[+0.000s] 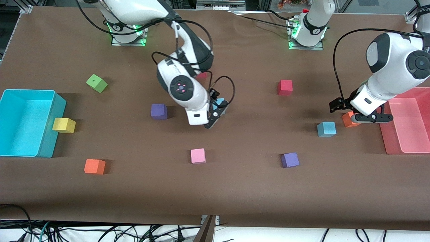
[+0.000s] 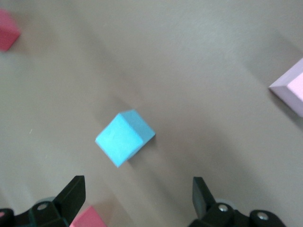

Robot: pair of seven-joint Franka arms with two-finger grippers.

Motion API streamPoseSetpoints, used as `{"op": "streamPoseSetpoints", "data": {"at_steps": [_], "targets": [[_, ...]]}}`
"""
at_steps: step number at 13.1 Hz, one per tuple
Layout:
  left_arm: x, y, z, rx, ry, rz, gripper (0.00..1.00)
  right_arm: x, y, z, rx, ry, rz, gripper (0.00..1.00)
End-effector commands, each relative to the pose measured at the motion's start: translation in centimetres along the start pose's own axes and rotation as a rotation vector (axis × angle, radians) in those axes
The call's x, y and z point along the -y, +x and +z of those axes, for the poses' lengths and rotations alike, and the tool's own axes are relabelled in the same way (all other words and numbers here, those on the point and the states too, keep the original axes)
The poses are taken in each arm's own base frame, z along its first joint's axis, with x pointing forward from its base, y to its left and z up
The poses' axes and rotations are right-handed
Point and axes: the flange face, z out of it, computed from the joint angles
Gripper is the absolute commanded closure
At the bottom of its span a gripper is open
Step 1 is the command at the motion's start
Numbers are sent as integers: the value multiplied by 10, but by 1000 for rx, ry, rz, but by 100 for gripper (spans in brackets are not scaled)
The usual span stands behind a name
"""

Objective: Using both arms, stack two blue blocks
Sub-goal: 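Set the cyan cube down while the left gripper reaches the other cyan cube, then grasp the second cyan cube with the left gripper and lift it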

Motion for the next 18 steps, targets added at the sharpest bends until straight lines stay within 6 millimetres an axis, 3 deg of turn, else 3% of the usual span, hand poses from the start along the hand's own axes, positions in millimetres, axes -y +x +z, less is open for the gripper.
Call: {"op": "streamPoseSetpoints", "data": {"at_steps": [1,6,10,12,18], "targets": [[-2,3,29,42,-9,10,0,-13,-47,10,-63,67,-83,0],[7,14,95,19,-13,8,0,-34,-71,51,-217,156,-211,0],[16,26,127,-44,-9,11,0,-45,-95,88,-382,257,-302,0],[32,29,137,-66,1,78,0,-46,-106,107,-420,282,-325,0],[30,29,180,-36,-18,51,0,-59,-113,146,-602,300,-381,0]]}}
